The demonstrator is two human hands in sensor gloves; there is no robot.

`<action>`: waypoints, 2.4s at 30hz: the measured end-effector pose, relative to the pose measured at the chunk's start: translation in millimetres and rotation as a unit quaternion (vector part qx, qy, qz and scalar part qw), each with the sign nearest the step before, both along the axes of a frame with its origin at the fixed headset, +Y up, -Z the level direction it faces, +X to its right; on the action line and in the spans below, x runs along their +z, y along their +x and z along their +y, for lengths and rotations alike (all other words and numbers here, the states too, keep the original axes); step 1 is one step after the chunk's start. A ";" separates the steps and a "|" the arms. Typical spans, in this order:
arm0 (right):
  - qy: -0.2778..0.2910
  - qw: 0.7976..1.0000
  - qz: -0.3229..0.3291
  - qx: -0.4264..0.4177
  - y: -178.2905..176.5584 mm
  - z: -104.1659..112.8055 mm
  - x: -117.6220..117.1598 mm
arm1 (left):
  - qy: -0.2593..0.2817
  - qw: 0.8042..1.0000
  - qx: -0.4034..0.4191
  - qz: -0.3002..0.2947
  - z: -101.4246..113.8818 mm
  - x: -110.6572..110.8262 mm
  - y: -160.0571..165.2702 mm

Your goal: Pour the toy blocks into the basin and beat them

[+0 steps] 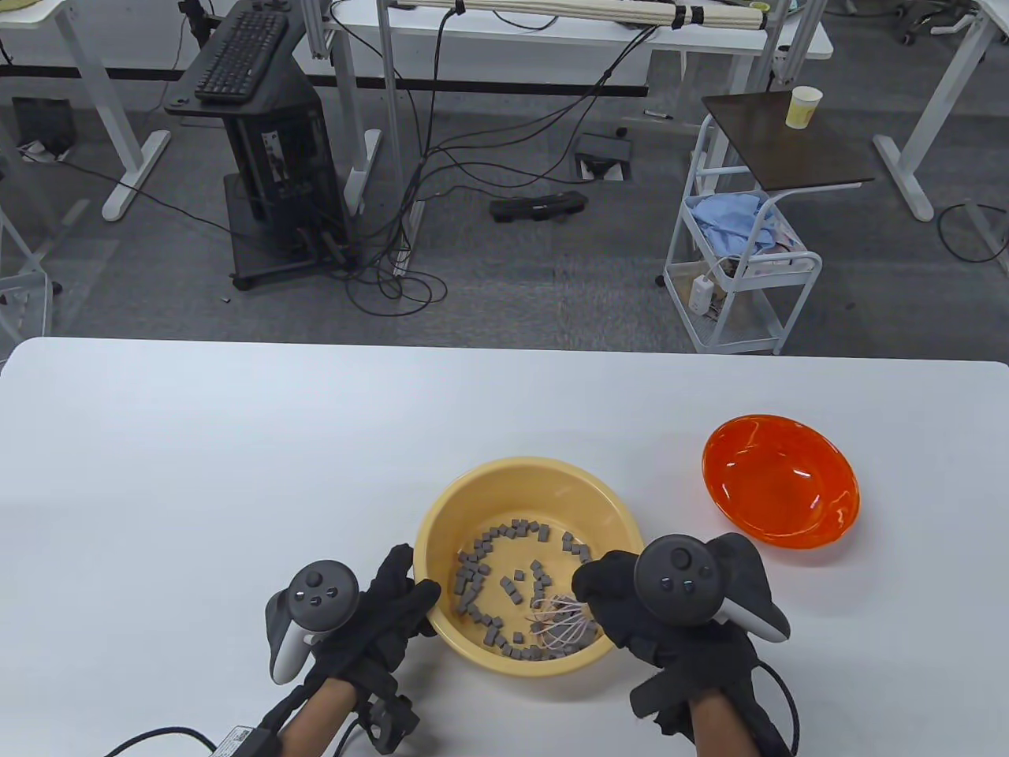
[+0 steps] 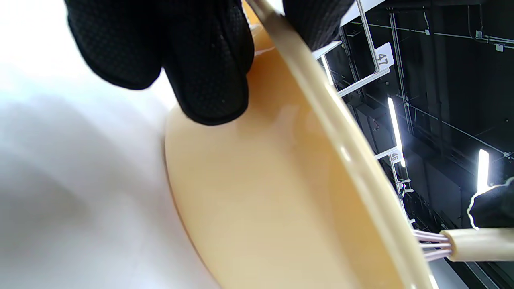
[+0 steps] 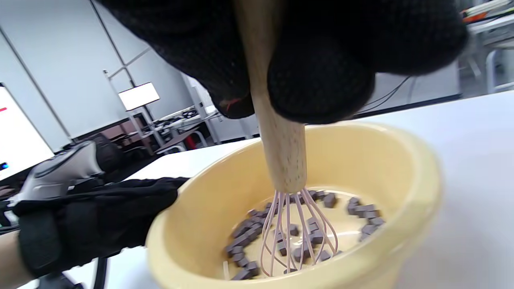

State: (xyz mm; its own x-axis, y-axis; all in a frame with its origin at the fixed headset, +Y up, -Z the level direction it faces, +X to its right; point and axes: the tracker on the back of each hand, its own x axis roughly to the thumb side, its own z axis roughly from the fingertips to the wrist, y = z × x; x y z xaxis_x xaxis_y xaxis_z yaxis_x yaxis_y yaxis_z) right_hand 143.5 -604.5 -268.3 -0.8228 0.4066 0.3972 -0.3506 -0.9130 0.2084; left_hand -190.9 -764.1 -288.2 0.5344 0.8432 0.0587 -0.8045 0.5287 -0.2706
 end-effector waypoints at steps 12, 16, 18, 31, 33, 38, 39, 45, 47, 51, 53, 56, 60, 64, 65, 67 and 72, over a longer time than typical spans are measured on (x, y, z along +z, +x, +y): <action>0.082 0.988 -0.075 0.107 -13.9 -12.4 -4.5 | 0.005 1.000 -0.008 -0.002 -0.7 0.1 0.5; 0.086 0.987 -0.063 0.117 -24.4 -21.7 -7.4 | 0.006 1.000 -0.012 -0.004 -0.7 0.1 0.4; 0.069 0.990 -0.049 0.111 -28.3 -26.8 -9.2 | 0.006 1.000 -0.012 -0.004 -0.7 0.1 0.4; 0.097 0.984 0.090 0.124 -63.7 -42.1 -2.4 | 0.009 1.000 -0.013 -0.005 -1.4 0.6 1.4; 0.087 0.985 0.107 0.104 -65.1 -40.9 -1.3 | 0.009 1.000 -0.013 -0.005 -1.5 0.6 1.4; 0.043 0.989 0.135 0.048 -60.7 -32.5 0.5 | 0.010 1.000 -0.013 -0.005 -1.6 0.6 1.5; 0.033 0.989 0.137 0.037 -58.5 -30.1 0.9 | 0.010 1.000 -0.013 -0.005 -1.6 0.6 1.5; 0.006 0.991 0.130 0.016 -41.6 -13.5 3.6 | 0.009 1.000 -0.013 -0.005 -1.5 0.7 1.4; 0.001 0.993 0.117 0.007 -34.6 -9.2 4.2 | 0.009 1.000 -0.013 -0.005 -1.5 0.7 1.4; 0.014 0.997 0.067 0.027 -18.2 -2.2 3.3 | 0.009 1.000 -0.013 -0.005 -1.3 0.7 1.3; 0.020 0.998 0.043 0.032 -10.3 0.0 2.9 | 0.009 1.000 -0.013 -0.005 -1.3 0.7 1.3; 0.035 0.998 0.003 0.055 -2.1 2.8 3.1 | 0.009 1.000 -0.013 -0.005 -1.3 0.7 1.3; 0.054 0.993 -0.038 0.093 -1.7 0.5 1.7 | 0.009 1.000 -0.013 -0.005 -1.3 0.7 1.3; 0.078 0.988 -0.060 0.122 -9.6 -7.5 -1.8 | 0.009 1.000 -0.015 -0.005 -0.7 1.1 1.1; 0.087 0.987 -0.062 0.123 -10.8 -8.6 -2.2 | 0.009 1.000 -0.015 -0.005 -0.6 1.1 1.1; 0.105 0.985 -0.064 0.124 -14.8 -14.7 -4.7 | 0.008 1.000 -0.017 -0.007 -0.3 0.7 1.0; 0.088 0.990 -0.044 0.105 -22.1 -27.4 -10.6 | 0.003 0.999 -0.027 -0.017 1.9 -0.7 0.7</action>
